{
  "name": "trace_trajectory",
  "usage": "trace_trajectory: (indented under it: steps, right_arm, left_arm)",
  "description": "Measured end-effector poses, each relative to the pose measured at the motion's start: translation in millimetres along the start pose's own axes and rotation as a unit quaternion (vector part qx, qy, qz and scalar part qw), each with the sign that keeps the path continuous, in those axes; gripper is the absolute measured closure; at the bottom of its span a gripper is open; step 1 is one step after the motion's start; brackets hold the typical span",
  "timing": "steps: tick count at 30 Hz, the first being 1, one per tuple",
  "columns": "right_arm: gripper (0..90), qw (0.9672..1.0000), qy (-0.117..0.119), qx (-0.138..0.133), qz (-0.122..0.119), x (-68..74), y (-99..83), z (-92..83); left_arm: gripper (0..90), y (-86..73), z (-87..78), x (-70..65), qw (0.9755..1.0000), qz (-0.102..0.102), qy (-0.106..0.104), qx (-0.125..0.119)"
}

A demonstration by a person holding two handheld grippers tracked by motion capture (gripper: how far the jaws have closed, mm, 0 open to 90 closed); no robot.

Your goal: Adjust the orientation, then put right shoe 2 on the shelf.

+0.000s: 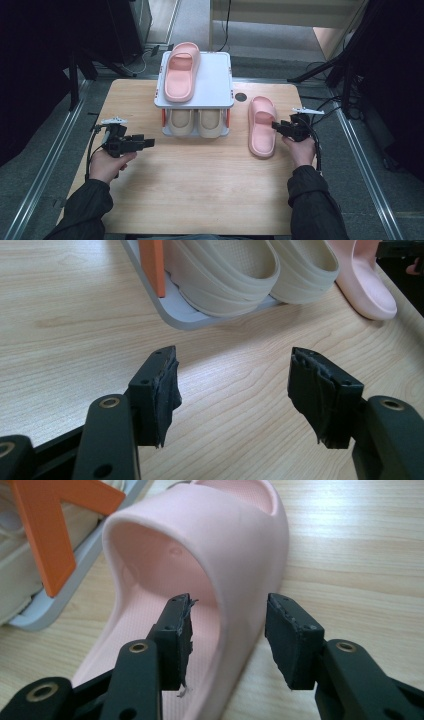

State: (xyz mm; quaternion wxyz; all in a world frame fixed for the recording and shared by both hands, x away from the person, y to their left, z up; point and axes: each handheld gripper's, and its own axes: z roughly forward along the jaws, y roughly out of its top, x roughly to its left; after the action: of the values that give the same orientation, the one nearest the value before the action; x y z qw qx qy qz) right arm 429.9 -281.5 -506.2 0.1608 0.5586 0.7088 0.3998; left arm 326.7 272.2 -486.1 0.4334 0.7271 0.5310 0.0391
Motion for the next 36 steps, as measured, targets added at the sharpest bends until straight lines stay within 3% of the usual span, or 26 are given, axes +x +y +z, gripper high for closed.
trace_trajectory:
  steps: [6,18,28,31,36]
  right_arm:
    - [56.1,0.9998,-0.007,0.016,-0.012,2.5,1.7,13.8]
    - [62.2,0.9995,-0.005,0.017,0.027,-5.9,5.2,25.1]
    - [70.5,0.9992,-0.014,0.018,0.031,-5.0,10.8,31.8]
    - [72.1,0.9989,-0.011,0.019,0.042,-6.3,11.2,31.1]
    - [83.1,0.9969,-0.014,0.027,0.072,-10.4,12.5,27.7]
  left_arm:
    - [37.0,-1.3,-1.8,1.3,1.0,0.001,0.004,0.0]
    - [36.8,-11.7,-14.2,5.5,0.9998,-0.006,0.018,-0.004]
    - [36.8,-19.1,-24.1,10.1,0.9993,-0.018,0.029,-0.012]
    - [36.8,-19.0,-23.6,9.7,0.9994,-0.018,0.028,-0.011]
    - [36.8,-18.4,-21.9,9.9,0.9995,-0.016,0.026,-0.008]
